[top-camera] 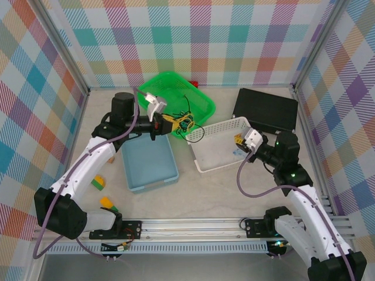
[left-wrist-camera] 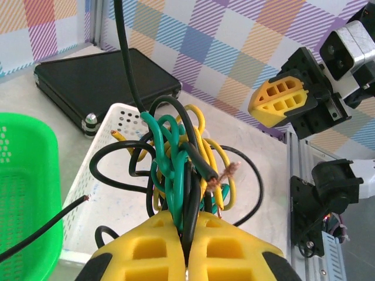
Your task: Untangle the cables
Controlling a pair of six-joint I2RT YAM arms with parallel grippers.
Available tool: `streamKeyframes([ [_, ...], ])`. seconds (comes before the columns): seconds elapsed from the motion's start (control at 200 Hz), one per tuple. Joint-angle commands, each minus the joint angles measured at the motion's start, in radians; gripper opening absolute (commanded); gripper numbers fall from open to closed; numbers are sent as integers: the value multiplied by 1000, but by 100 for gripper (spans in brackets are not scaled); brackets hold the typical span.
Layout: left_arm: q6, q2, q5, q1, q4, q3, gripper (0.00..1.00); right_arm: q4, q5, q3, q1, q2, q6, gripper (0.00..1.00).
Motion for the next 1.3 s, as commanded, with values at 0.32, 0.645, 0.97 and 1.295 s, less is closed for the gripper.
streamKeyframes([
  [0.32, 16, -30, 42, 0, 70, -51, 0, 222, -374, 43, 14, 129, 649, 56],
  [0.645, 52, -36, 91, -15, 86, -70, 0, 59, -384, 254, 67, 358, 1314, 46],
  [0.97, 83, -32, 111, -44, 92, -73, 0, 27, -546, 348, 130, 526, 1449, 41],
  [1.295, 85, -32, 115, -54, 93, -78, 0, 66, -572, 365, 173, 587, 1474, 28],
])
